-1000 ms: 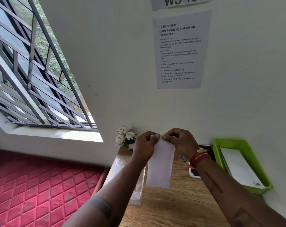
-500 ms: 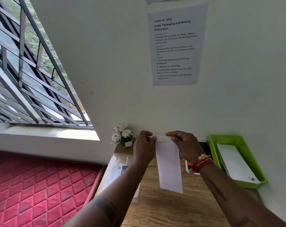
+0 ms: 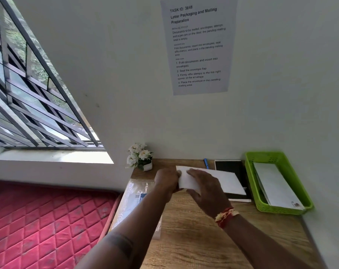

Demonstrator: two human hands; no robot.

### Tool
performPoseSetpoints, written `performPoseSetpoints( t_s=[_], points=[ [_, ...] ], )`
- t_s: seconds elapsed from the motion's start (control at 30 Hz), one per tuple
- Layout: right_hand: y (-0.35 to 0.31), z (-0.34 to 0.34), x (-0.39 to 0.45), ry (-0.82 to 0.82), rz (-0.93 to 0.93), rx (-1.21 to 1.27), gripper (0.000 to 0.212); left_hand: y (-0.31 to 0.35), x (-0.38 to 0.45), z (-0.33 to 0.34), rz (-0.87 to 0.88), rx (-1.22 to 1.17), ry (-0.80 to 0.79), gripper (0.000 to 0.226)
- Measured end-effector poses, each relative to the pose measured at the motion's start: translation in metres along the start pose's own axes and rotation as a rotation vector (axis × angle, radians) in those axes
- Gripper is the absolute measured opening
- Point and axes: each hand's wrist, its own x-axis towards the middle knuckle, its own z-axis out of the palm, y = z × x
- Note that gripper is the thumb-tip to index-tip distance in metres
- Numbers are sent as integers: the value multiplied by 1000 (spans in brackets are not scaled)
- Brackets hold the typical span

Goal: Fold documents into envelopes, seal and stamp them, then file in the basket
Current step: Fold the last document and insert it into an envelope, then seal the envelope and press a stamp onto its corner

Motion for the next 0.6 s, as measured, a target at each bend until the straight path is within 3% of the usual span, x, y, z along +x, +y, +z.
performPoseSetpoints(
  t_s=[0.1,0.3,0.47,0.53,0.6],
  points=[
    [31,8,-13,-161,69,-130,74,-21,6,-9,-63,-42,-14,10],
    [76,39,-52,-418,137,-226,64,-77,27,-18,-176,61,-8,10],
    [94,66,-93,-576,211,-288,71,-135,41,-23,-193,363,42,15],
    [95,72,-110,-532,191,-308,70,-154,42,-23,-193,432,44,10],
    [96,76,-123,-487,162,-322,69,-169,43,-21,-154,515,43,23]
  ],
)
